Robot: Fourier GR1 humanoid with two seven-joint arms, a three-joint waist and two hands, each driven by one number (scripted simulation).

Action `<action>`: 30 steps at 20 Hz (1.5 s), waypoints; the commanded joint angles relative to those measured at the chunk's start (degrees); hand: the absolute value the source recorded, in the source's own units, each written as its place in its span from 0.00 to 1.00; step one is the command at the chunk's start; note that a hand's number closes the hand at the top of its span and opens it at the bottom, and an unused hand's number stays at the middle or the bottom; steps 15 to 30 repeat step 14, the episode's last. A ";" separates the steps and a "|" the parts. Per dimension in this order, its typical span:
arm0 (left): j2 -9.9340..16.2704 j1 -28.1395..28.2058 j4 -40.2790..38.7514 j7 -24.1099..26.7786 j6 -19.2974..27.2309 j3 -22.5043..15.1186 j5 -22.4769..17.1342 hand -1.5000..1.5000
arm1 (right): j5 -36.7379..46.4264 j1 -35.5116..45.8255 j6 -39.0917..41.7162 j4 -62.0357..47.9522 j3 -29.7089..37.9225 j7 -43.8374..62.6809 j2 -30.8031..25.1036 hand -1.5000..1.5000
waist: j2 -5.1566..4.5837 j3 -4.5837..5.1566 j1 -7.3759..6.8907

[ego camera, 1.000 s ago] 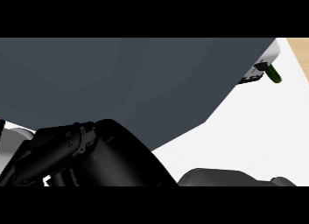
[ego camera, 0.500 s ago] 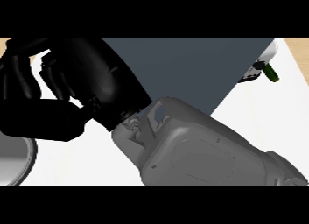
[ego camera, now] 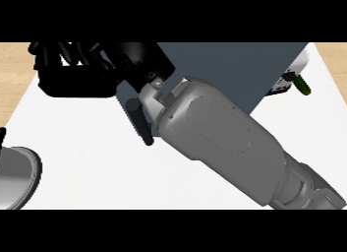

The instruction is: Pick up the wine, place it into the cabinet and close the cabinet

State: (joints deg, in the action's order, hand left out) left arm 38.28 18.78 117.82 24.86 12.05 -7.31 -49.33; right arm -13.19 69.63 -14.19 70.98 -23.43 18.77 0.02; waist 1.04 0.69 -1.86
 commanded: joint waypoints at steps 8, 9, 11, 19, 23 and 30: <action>-0.82 -1.43 2.05 -1.99 1.95 -0.35 0.91 0.00 | 0.43 -0.16 3.69 -12.81 5.10 -7.89 -7.26 1.00 | -1.81 -0.67 0.45; -0.79 -2.40 -1.76 -0.94 -0.21 0.66 0.58 0.00 | 1.34 -0.62 4.46 -13.44 3.56 -8.55 -7.29 1.00 | -2.05 -0.52 1.29; -0.71 -2.85 0.47 -1.96 1.12 0.53 0.48 0.00 | 1.81 1.11 4.03 -15.41 3.79 -8.87 -6.55 1.00 | -1.93 -0.59 0.78; -1.02 -2.56 -0.46 -1.75 0.78 -0.56 1.47 0.00 | 1.20 1.36 4.86 -16.13 4.47 -10.49 -6.52 1.00 | -1.95 -0.59 1.07; -1.02 -2.56 -0.46 -1.75 0.78 -0.56 1.47 0.00 | 1.20 1.36 4.86 -16.13 4.47 -10.49 -6.52 1.00 | -1.95 -0.59 1.07; -1.02 -2.56 -0.46 -1.75 0.78 -0.56 1.47 0.00 | 1.20 1.36 4.86 -16.13 4.47 -10.49 -6.52 1.00 | -1.95 -0.59 1.07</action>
